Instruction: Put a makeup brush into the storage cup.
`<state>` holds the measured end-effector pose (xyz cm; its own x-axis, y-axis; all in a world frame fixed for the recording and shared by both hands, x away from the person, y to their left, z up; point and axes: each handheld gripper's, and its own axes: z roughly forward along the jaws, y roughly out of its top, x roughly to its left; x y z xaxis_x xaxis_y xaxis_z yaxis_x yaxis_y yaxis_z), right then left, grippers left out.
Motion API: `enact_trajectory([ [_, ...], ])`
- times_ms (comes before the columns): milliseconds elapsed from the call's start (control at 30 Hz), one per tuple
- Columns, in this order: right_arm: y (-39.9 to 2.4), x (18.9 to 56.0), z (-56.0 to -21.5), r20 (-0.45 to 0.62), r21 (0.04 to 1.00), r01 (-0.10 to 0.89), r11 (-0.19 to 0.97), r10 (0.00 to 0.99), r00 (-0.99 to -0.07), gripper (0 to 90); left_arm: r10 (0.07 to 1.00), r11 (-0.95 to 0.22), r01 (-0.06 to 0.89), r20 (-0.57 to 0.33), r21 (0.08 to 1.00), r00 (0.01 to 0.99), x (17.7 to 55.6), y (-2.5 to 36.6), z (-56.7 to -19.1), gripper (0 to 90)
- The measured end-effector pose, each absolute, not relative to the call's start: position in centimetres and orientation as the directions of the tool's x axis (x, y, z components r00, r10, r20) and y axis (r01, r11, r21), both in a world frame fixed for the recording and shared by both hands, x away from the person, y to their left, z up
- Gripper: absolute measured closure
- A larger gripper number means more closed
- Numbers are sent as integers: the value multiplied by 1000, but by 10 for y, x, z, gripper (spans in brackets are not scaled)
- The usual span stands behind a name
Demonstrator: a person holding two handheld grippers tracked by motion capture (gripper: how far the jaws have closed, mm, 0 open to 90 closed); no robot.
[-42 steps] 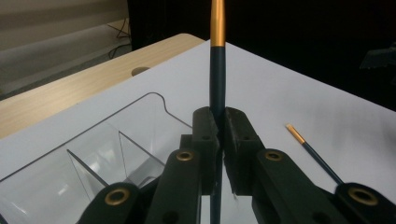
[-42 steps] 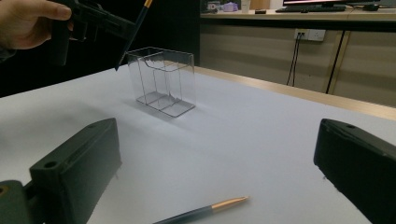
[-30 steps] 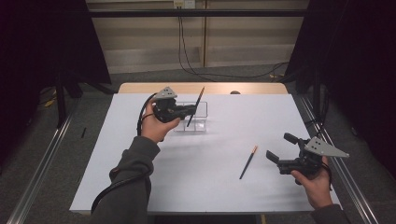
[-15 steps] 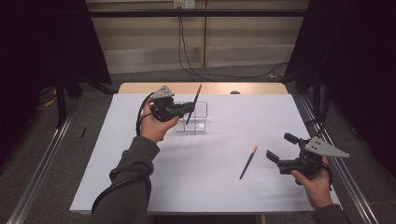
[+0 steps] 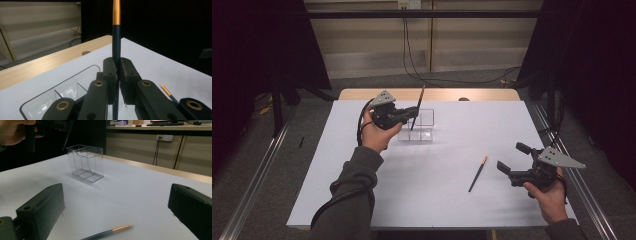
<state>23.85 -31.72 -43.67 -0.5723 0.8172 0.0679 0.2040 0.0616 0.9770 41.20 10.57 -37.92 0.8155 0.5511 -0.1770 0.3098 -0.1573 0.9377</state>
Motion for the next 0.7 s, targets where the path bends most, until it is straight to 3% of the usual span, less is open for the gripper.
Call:
enact_trajectory([
  [700, -317, 238, -437, 61, 977, 200, 68, 817, -573, 4, 607, -78, 267, -167, 960, 777, 409, 92, -381, 838],
])
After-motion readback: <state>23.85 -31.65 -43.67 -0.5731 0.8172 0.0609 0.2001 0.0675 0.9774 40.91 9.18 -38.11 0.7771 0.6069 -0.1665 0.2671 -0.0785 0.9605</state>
